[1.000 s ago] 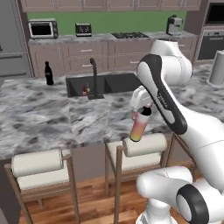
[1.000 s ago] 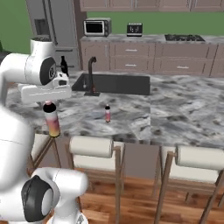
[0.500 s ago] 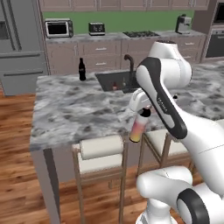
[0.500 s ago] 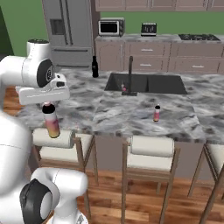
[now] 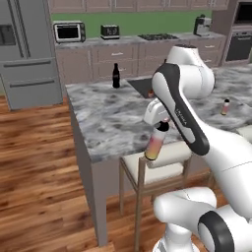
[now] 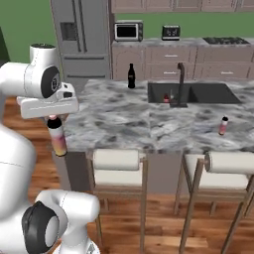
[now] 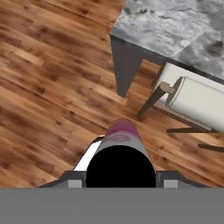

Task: Place the large bottle from the dining counter next to the other large bottle outside the sink, and place the small bottle from the dining counter next to the other small bottle inside the sink.

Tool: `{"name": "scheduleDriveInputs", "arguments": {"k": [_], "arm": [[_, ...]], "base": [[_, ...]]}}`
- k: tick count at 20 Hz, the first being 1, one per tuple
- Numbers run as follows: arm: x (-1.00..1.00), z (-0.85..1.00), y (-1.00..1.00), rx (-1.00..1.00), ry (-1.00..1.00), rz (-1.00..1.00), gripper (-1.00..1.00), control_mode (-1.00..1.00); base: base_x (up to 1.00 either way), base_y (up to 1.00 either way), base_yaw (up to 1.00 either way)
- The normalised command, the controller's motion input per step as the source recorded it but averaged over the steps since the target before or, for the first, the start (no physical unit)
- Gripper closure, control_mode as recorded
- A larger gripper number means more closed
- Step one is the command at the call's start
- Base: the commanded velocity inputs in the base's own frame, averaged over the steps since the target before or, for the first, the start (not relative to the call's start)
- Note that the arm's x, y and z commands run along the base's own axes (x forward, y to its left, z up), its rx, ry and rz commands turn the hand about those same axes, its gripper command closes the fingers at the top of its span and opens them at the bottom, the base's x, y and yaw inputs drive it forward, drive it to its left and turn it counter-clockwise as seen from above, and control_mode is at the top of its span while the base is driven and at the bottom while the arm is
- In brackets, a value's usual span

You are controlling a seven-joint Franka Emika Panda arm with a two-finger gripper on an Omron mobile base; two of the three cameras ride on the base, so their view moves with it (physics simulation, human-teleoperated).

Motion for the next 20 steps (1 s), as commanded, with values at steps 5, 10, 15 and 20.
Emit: {"name": "scheduleDriveInputs", "arguments": {"k": [5, 10, 15, 20], "arm": [[0.0, 0.0, 0.0, 0.0, 0.0, 0.0, 1.0, 1.0], [0.0, 0.0, 0.0, 0.0, 0.0, 0.0, 1.0, 1.0], [0.0, 0.0, 0.0, 0.0, 0.0, 0.0, 1.0, 1.0], [0.0, 0.0, 0.0, 0.0, 0.0, 0.0, 1.0, 1.0]], "base": [[0.23, 1.0, -0.32], [0.51, 1.0, -0.41], [0.64, 1.0, -0.47], [0.66, 1.0, -0.5]]}}
